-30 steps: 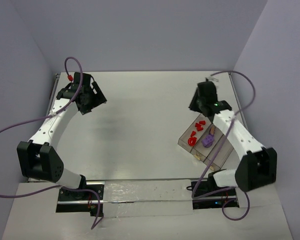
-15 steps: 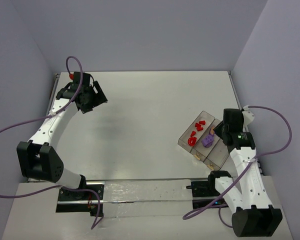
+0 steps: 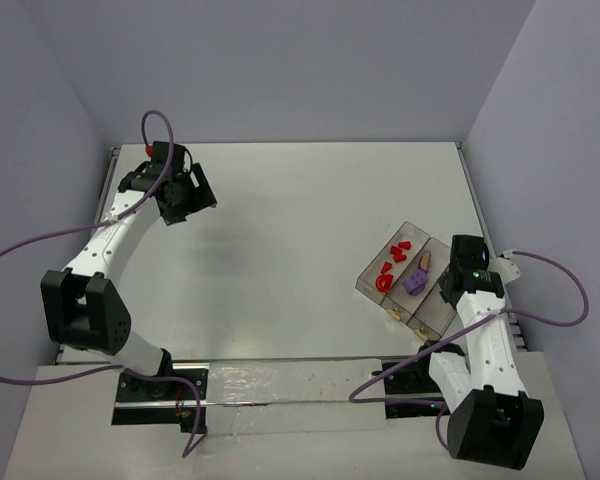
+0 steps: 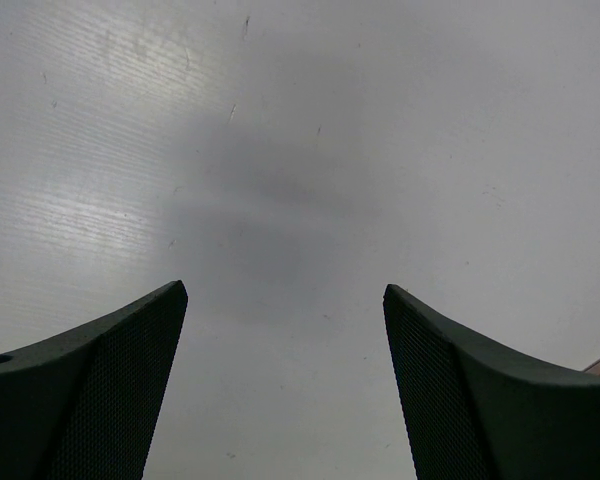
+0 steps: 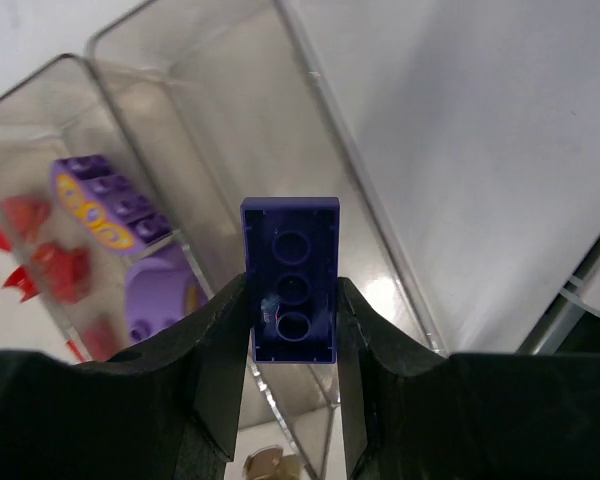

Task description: Sort the legos into containers by color

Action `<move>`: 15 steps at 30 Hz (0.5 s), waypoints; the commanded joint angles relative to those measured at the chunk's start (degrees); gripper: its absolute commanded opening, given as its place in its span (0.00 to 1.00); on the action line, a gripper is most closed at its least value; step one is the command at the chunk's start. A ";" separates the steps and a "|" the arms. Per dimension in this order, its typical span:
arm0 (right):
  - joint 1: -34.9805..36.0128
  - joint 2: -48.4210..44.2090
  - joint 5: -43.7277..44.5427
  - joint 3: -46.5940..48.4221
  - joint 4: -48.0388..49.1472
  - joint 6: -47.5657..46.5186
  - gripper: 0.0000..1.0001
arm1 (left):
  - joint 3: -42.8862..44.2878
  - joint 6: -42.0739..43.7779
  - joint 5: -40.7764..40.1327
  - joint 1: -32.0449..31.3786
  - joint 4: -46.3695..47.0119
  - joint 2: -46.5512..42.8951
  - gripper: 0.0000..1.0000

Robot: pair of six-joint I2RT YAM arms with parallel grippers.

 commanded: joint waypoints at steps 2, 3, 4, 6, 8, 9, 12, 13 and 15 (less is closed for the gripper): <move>-2.08 0.17 3.63 -1.65 2.21 3.51 0.06 | 3.99 1.31 0.11 0.32 0.23 1.03 0.87; -2.19 0.40 3.63 -1.79 2.36 3.43 0.13 | 4.04 1.29 0.24 0.32 0.20 1.22 0.87; -2.32 0.81 3.58 -1.90 2.54 3.25 0.24 | 4.04 1.24 0.32 0.32 0.22 1.43 0.87; -2.40 1.46 3.34 -1.78 2.95 2.73 0.48 | 4.06 1.17 0.44 0.32 0.28 1.81 0.87; -2.45 1.78 2.90 -1.33 3.01 2.09 0.62 | 4.24 1.11 0.50 0.32 0.29 2.07 0.87; -2.48 1.63 2.65 -0.65 3.05 1.49 0.65 | 4.48 1.05 0.59 0.32 0.20 2.13 0.87; -2.48 0.90 1.72 2.47 3.13 -1.12 0.73 | 5.15 0.79 0.73 0.32 -0.07 2.33 0.87; -2.48 0.45 1.43 4.38 3.22 -2.55 0.74 | 5.36 0.76 0.71 0.32 -0.15 2.33 0.86; -2.44 -0.02 0.77 7.73 3.10 -5.04 0.75 | 5.93 0.76 0.40 0.32 -0.53 2.33 0.87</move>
